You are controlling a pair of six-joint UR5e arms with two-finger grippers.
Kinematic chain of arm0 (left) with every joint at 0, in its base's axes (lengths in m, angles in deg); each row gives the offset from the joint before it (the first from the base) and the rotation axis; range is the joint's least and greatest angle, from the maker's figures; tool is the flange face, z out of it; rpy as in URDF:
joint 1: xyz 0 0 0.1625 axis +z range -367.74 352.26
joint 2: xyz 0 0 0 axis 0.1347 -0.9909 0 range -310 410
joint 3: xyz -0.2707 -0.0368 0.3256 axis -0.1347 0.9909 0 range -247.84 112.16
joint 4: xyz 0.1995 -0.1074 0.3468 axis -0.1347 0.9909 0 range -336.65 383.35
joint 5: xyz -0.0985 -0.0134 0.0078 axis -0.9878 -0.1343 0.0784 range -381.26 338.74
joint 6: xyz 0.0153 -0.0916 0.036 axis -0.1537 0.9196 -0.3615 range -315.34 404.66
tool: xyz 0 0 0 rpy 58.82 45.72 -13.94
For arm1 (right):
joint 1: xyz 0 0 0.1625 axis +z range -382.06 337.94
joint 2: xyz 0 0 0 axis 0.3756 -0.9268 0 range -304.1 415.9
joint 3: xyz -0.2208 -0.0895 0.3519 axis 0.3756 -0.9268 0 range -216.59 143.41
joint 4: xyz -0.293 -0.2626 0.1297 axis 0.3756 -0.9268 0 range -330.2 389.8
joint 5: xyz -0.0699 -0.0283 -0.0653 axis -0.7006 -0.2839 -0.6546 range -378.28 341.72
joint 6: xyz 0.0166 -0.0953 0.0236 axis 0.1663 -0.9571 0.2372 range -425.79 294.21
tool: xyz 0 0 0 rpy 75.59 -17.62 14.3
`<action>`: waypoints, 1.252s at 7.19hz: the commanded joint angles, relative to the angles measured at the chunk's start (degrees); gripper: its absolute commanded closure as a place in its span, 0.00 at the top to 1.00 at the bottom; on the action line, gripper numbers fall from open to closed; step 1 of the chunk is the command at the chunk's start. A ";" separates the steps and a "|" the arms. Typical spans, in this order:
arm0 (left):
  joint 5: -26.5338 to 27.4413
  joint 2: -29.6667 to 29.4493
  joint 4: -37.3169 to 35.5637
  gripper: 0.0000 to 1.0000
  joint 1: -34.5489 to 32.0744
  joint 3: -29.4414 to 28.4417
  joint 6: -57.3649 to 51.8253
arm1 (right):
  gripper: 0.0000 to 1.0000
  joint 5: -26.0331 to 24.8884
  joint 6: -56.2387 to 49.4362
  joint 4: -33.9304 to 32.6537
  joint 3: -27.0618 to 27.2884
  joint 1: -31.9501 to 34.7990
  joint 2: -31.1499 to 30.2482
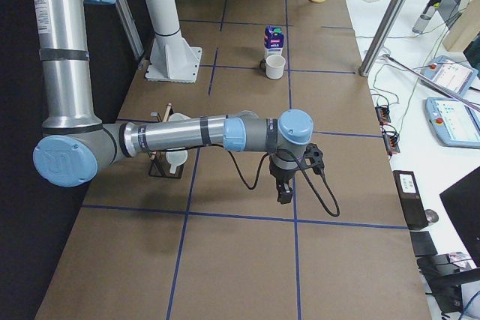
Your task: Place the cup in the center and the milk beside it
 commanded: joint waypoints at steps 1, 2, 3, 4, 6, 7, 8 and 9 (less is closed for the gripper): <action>1.29 0.15 0.05 1.00 0.09 0.28 0.05 | 1.00 -0.19 -0.04 0.09 0.18 -0.07 -0.08; -1.87 0.33 -0.04 1.00 0.00 -0.16 -0.04 | 1.00 -0.10 -0.04 0.09 0.19 -0.07 0.00; -2.51 0.33 -0.13 1.00 0.00 -0.08 -0.30 | 1.00 -0.01 -0.12 0.09 0.27 -0.07 0.09; -2.61 0.33 -0.22 1.00 0.00 -0.17 -0.39 | 1.00 0.16 -0.56 0.09 0.19 -0.07 0.09; -2.61 0.33 -0.31 1.00 0.00 0.62 -0.48 | 1.00 0.43 -0.48 0.09 0.80 -0.07 0.00; -2.52 0.33 -0.31 1.00 -0.09 0.71 -0.48 | 1.00 0.25 -0.65 0.09 1.15 -0.07 0.00; -2.52 0.33 -0.31 1.00 -0.09 0.97 -0.48 | 1.00 0.08 -0.57 0.09 2.11 -0.07 0.09; -2.35 0.33 -0.31 1.00 -0.09 1.23 -0.48 | 1.00 0.25 -0.57 0.09 2.90 -0.07 -0.17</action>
